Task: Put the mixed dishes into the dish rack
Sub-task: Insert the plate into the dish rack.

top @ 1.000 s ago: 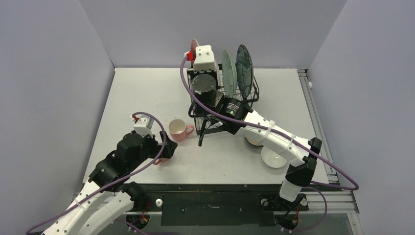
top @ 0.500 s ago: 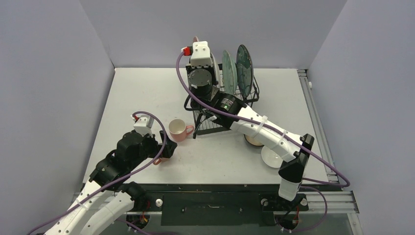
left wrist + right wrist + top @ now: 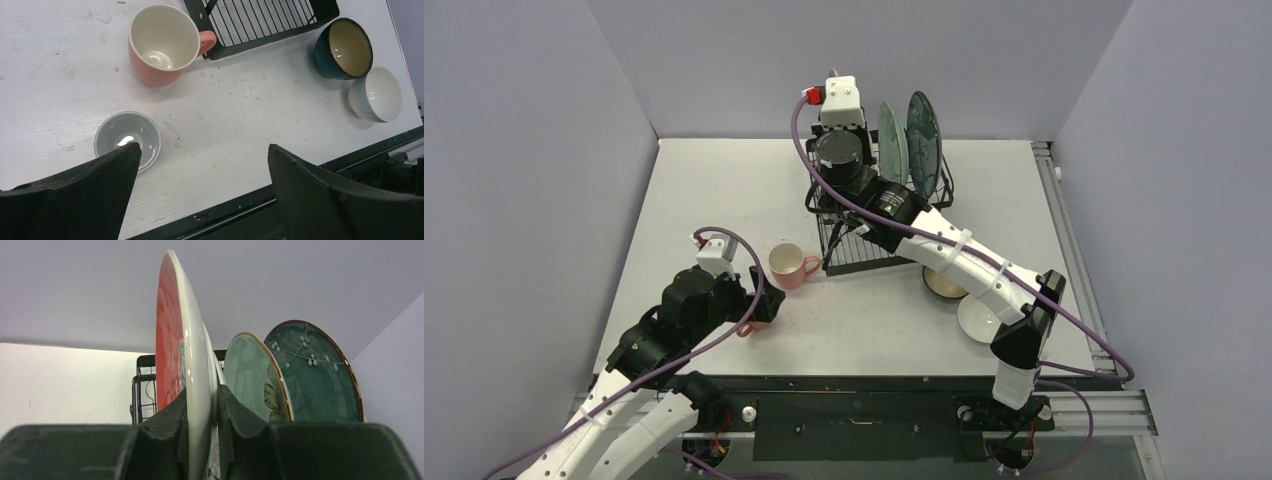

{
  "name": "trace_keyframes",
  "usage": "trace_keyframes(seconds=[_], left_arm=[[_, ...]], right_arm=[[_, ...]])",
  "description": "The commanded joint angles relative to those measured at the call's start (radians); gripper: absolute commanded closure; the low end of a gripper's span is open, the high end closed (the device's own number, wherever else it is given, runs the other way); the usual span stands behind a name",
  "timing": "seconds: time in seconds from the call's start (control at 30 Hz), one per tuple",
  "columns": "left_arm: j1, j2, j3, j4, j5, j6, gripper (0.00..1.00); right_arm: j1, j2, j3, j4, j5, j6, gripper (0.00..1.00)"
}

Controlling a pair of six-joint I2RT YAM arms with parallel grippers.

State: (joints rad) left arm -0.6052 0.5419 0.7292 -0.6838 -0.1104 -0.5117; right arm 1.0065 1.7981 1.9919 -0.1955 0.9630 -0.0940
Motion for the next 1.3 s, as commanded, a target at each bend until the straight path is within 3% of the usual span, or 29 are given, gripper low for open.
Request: trace_keyframes(seconds=[0.0, 1.27], left_arm=[[0.013, 0.002, 0.005, 0.057, 0.017, 0.017, 0.04], [0.066, 0.012, 0.0, 0.073, 0.066, 0.027, 0.04]], right_arm=[[-0.014, -0.019, 0.081, 0.131, -0.021, -0.011, 1.0], [-0.045, -0.029, -0.041, 0.13, -0.052, -0.008, 1.0]])
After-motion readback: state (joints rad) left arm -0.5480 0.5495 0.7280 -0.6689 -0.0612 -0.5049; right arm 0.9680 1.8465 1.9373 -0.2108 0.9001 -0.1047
